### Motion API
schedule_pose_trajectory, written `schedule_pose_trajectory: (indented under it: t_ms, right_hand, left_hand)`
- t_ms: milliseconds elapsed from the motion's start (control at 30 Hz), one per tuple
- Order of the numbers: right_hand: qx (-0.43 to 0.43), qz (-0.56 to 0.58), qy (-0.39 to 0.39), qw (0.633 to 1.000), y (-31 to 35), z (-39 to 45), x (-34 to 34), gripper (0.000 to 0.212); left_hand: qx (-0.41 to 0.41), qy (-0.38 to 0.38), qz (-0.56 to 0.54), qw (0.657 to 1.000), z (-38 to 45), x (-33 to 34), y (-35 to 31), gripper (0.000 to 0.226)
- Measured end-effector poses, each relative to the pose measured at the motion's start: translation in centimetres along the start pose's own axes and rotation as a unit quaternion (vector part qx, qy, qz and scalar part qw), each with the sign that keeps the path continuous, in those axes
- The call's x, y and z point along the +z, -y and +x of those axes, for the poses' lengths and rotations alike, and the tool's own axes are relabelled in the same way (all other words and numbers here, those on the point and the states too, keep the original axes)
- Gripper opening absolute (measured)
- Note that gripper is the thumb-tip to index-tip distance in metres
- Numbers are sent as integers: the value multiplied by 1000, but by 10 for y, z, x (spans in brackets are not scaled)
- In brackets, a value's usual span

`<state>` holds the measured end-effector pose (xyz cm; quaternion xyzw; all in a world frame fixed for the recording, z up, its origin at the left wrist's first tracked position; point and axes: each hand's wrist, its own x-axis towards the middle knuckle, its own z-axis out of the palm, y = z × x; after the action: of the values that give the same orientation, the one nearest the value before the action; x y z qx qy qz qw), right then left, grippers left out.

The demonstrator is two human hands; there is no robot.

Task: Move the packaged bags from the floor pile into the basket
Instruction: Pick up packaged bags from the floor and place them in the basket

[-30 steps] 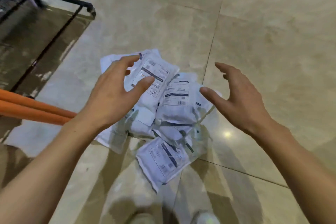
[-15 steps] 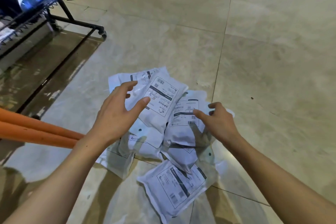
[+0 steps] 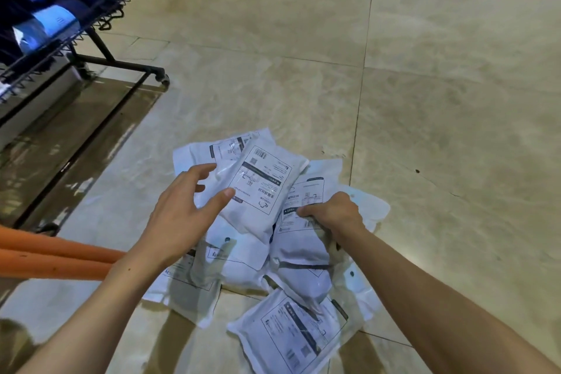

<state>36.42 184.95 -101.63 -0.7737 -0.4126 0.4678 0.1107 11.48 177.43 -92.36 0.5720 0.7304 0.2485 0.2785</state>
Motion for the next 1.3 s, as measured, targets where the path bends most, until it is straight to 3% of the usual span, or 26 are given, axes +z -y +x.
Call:
schedule_pose_trajectory:
  t_ms: [167, 400, 533, 600, 667, 767, 933, 1033, 1133, 1300]
  right_hand:
    - [-12, 91, 1, 996, -4, -9, -18, 35]
    - [-85, 305, 49, 947, -30, -32, -72, 41]
    - [-109, 344, 58, 931, -33, -50, -96, 50]
    - [-115, 358, 58, 925, -34, -58, -101, 52]
    - [-124, 370, 65, 919, -35, -66, -106, 52]
    - [-143, 379, 74, 911, -37, -75, -111, 51]
    - [-157, 408, 57, 898, -35, -84, -112, 55]
    - [-161, 400, 38, 901, -30, -86, -110, 47]
    - [-184, 376, 18, 908, -20, -89, -109, 48]
    - [-222, 351, 14, 910, 5, -113, -121, 48]
  left_hand:
    - [-14, 15, 2, 1000, 25, 14, -4, 64]
    - [-128, 71, 13, 989, 75, 57, -16, 97]
    - [-164, 99, 107, 976, 90, 90, -12, 124]
    - [-168, 109, 150, 968, 94, 106, -2, 117]
    - [-162, 114, 157, 968, 94, 115, 2, 95]
    - [-147, 113, 126, 975, 87, 117, -7, 67]
    - [-104, 75, 55, 990, 65, 98, -18, 53]
    - [-85, 29, -76, 993, 50, 70, -27, 42]
    - [-73, -11, -184, 980, 39, 37, -34, 36]
    - [-62, -39, -360, 930, 14, -22, -63, 38]
